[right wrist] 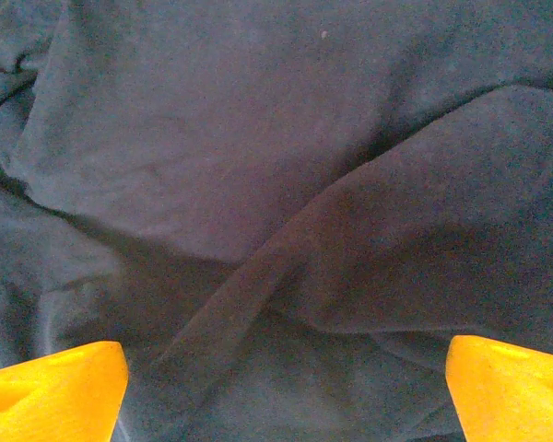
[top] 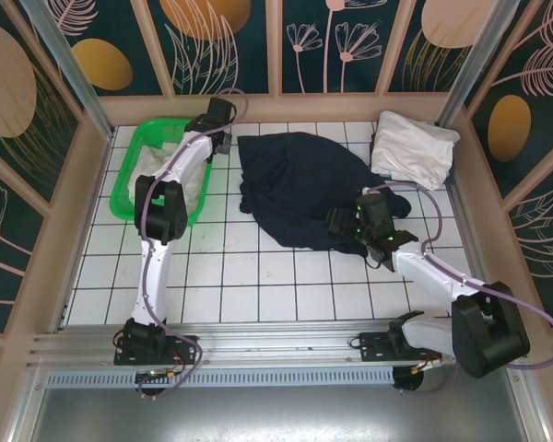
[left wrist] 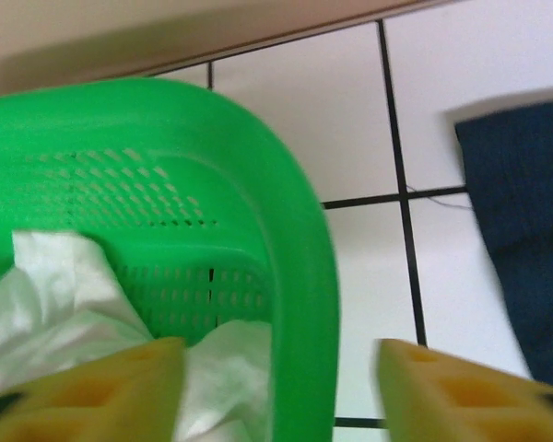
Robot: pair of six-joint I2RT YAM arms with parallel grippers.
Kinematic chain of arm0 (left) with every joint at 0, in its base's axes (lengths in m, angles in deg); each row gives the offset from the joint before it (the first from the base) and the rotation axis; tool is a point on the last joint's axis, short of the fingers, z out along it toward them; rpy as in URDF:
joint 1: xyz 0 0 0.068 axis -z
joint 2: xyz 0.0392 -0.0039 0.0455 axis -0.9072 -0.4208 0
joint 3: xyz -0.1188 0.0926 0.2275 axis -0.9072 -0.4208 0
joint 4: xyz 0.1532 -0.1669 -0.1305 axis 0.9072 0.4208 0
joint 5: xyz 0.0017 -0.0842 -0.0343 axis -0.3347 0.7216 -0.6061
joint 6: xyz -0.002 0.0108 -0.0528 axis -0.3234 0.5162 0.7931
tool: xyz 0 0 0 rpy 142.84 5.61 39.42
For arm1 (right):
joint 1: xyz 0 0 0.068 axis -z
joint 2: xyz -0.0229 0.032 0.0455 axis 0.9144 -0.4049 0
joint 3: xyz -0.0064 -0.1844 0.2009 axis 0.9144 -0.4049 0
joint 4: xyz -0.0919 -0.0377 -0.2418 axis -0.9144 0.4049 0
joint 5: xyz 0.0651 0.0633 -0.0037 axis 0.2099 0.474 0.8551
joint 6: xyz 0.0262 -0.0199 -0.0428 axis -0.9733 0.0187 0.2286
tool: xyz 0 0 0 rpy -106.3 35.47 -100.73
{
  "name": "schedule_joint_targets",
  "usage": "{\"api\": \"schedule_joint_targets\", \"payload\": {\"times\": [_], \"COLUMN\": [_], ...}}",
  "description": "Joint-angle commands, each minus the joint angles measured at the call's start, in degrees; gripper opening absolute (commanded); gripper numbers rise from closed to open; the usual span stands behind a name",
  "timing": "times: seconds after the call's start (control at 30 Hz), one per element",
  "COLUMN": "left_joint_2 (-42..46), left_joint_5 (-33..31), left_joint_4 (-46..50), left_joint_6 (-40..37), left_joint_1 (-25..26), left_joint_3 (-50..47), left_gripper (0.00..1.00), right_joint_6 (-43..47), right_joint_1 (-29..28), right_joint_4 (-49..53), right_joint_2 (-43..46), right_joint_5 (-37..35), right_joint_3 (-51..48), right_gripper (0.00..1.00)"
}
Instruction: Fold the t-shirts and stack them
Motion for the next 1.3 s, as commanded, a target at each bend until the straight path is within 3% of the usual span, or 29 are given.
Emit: {"api": "schedule_joint_targets", "payload": {"times": [0.0,0.03,0.17,0.27,0.33,0.43,0.53,0.73,0.9,1.03,1.27], "left_joint_2": [4.5,6.6,17.1,26.7,32.1,34.1,31.9,26.5,23.4,23.7,23.8], "left_joint_5": [0.3,1.0,5.8,10.2,9.5,7.1,9.7,16.8,12.0,8.3,6.4], "left_joint_4": [2.2,2.2,0.9,-3.5,-7.0,-8.0,-6.5,-7.9,-8.4,-10.8,-14.8], "left_joint_6": [2.4,2.2,1.0,-3.7,-6.9,-10.8,-10.7,-5.5,-5.2,-8.2,-15.6], "left_joint_1": [-0.4,-0.4,-0.5,-0.5,-0.5,-0.5,-0.4,-0.4,-0.4,-0.5,-4.3], "left_joint_3": [-0.6,-2.1,-11.8,-25.4,-34.7,-41.3,-41.3,-39.5,-39.6,-40.5,-39.8], "left_gripper": [0.77,0.85,0.91,0.97,0.98,0.98,0.97,0.74,0.40,0.22,0.11], "right_joint_6": [1.9,2.1,2.2,1.7,1.5,1.5,1.5,1.1,1.1,1.5,2.3], "right_joint_1": [0.8,0.8,1.0,1.1,1.2,1.2,1.2,1.2,1.3,1.4,1.8], "right_joint_4": [-0.8,-0.6,-1.8,-2.5,-2.8,-2.6,-2.2,-2.1,-2.5,-2.6,-2.2], "right_joint_2": [0.8,0.9,0.8,0.1,-0.5,-1.2,-1.1,-0.6,-0.4,-1.2,-2.2], "right_joint_5": [0.7,0.8,1.3,2.6,3.2,3.2,3.2,3.2,2.7,2.2,1.0], "right_joint_3": [0.4,0.5,-0.5,-0.9,-1.0,-0.6,-0.5,-0.7,-1.8,-1.7,-1.0], "right_gripper": [0.90,0.90,0.90,0.90,0.90,0.90,0.90,0.90,0.90,0.90,0.91]}}
